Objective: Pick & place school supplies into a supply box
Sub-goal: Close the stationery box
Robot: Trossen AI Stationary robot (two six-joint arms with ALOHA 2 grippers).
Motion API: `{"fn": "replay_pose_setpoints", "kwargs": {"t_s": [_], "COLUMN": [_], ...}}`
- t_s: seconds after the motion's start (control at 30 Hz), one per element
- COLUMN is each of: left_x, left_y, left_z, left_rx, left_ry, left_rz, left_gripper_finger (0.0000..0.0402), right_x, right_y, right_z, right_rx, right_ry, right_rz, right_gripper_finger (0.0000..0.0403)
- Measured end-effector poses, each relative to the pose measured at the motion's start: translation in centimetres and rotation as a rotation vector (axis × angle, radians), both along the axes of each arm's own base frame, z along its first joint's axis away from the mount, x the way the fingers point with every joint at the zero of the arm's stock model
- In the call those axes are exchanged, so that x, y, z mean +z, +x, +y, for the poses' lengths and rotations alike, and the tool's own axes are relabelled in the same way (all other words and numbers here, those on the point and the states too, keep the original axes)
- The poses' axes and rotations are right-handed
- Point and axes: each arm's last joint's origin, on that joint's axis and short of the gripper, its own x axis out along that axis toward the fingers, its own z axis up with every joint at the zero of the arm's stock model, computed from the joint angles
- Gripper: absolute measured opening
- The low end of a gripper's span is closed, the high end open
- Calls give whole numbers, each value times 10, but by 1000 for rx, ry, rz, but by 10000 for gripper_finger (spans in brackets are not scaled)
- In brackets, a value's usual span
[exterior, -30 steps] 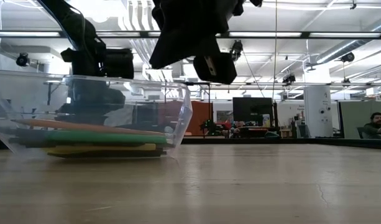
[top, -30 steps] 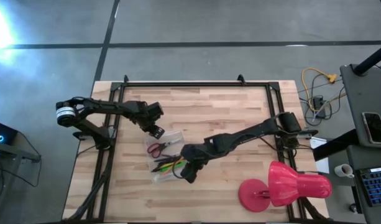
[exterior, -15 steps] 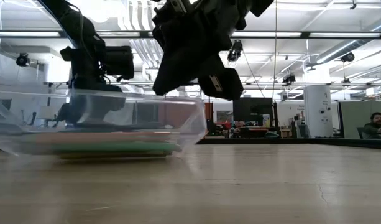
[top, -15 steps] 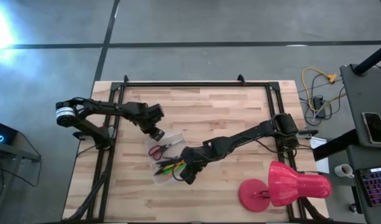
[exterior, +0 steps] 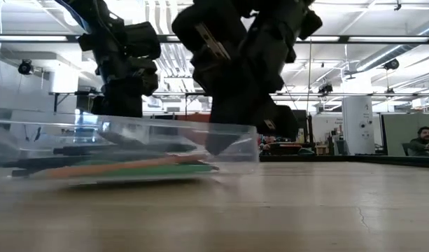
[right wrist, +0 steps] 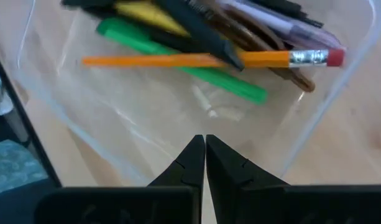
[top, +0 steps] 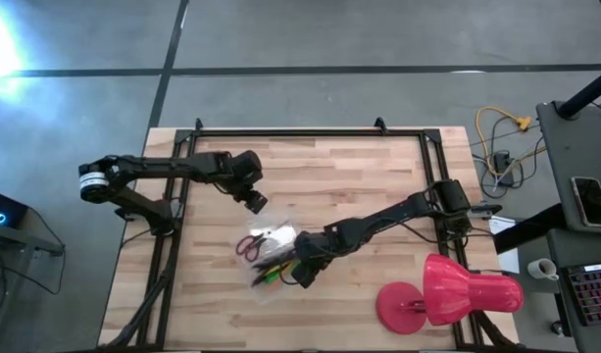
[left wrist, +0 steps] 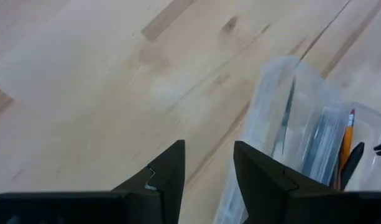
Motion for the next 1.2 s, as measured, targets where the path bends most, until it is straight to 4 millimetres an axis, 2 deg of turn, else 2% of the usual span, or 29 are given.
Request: {"fn": "replay_pose_setpoints", "kwargs": {"t_s": [0.13, 0.47, 0.67, 1.2], "left_x": [-3, -37, -50, -53], "left_y": [-1, -21, -30, -27], "left_z": [0, -8, -13, -26], "left_rx": [1, 24, 32, -16], "left_ry": [-1, -78, -133, -209], "left_rz": [11, 128, 170, 138], "left_gripper_finger": [121, 121, 121, 121], "right_x": [-6, -13, -12, -12], "right_y": [-6, -8, -8, -6], "right_z": [5, 7, 7, 6], "right_rx": [-4, -13, -13, -20], "right_ry": [-19, -7, -19, -53], "right_rz": [18, -1, -9, -34], "right_gripper_finger": [8, 8, 8, 8]}}
